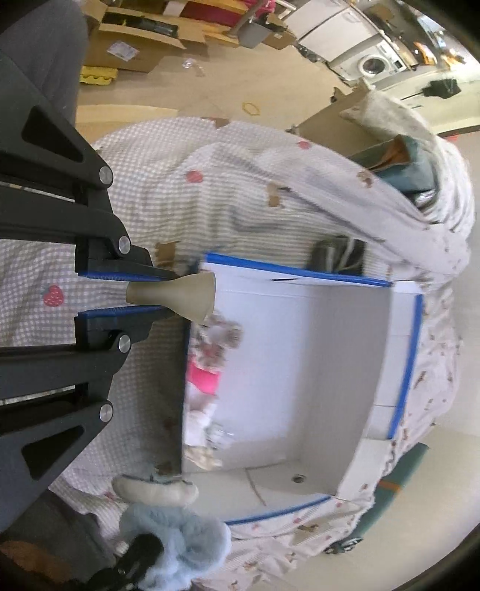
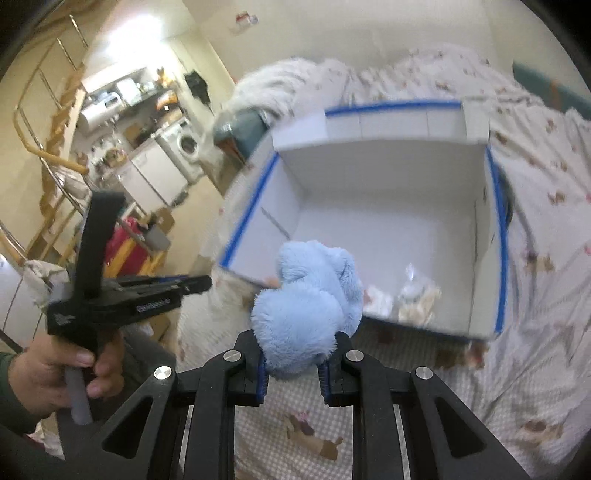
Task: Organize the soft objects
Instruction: 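Lift both held items and carry them over the box, then open the right tool to drop the light-blue plush into the box, then lower the tan flat piece into the box and open the left tool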
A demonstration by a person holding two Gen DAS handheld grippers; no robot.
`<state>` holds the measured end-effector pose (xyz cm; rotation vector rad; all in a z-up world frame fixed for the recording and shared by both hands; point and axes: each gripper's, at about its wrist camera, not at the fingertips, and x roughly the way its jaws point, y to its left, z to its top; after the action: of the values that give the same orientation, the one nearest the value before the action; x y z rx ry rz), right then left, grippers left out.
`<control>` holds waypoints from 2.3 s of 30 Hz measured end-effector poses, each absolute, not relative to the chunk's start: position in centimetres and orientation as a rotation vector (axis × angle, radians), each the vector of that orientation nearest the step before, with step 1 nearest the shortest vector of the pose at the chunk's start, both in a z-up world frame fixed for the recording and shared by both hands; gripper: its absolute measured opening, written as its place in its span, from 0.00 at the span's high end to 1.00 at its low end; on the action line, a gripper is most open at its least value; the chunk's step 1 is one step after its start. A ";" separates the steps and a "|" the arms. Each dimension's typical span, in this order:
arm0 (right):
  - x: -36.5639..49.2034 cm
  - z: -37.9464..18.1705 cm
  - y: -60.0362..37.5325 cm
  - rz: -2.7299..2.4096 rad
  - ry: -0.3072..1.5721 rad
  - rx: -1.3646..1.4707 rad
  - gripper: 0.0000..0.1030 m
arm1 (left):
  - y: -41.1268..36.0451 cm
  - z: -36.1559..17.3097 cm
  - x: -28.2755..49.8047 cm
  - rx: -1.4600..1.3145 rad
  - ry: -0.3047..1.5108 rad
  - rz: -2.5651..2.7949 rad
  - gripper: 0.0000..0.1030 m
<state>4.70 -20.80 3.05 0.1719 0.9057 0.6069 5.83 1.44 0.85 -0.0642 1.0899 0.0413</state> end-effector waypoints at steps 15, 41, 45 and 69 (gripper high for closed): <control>9.1 6.6 -22.6 0.543 0.729 0.264 0.78 | 0.1 3.6 10.8 -0.043 1.011 0.017 0.90; 16.1 -6.0 -22.0 0.301 1.069 0.207 0.72 | -2.8 -5.1 16.7 -0.011 1.141 -0.046 0.89; 16.1 -5.9 -21.7 0.299 1.055 0.212 0.56 | -2.6 -5.7 16.8 -0.021 1.159 -0.045 0.89; 16.4 -5.1 -22.3 0.232 1.007 0.218 0.33 | -3.3 -6.6 17.6 -0.016 1.123 -0.053 0.81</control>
<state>16.37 -22.32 -5.06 0.2178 1.0075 0.2323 17.57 -3.35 -6.62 -0.0157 1.1232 -0.0532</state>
